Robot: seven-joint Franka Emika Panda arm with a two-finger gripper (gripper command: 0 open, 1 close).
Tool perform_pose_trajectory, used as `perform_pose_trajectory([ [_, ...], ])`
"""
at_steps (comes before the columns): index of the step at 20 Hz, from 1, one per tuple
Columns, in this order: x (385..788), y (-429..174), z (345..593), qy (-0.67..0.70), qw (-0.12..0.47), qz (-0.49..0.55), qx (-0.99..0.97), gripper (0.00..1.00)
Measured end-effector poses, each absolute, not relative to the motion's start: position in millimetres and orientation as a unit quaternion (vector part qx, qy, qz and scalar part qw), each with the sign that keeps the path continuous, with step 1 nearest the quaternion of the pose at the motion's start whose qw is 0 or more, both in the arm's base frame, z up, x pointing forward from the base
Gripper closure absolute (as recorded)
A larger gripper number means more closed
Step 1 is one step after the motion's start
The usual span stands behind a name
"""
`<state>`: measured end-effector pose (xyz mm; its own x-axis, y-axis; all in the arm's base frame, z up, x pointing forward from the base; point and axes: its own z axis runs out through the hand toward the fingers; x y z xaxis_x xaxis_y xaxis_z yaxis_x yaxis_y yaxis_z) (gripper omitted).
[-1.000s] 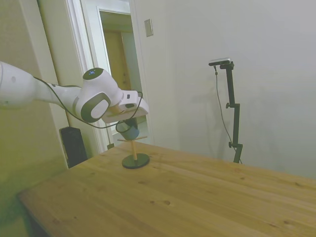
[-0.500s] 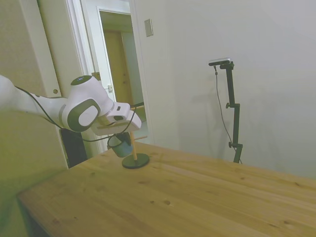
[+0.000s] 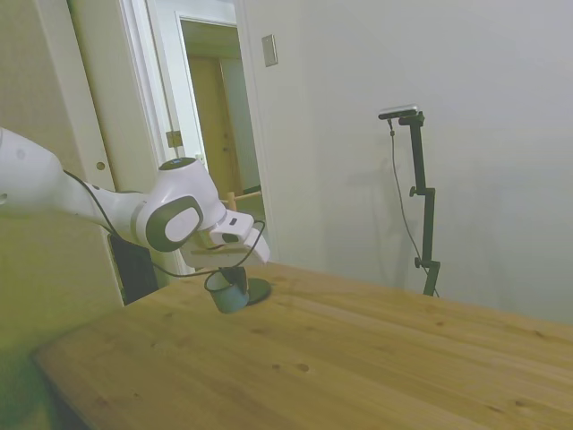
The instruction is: Unload the mug
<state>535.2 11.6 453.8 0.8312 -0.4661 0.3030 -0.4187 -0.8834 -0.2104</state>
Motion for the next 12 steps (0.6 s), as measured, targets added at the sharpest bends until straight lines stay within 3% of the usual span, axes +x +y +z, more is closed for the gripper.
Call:
perform_pose_trajectory([
  [6,545.2,-0.6,407.1,0.248,0.052,-0.139,-0.957,1.00],
  [12,548.3,-15.0,384.1,0.262,0.047,-0.123,-0.956,1.00],
])
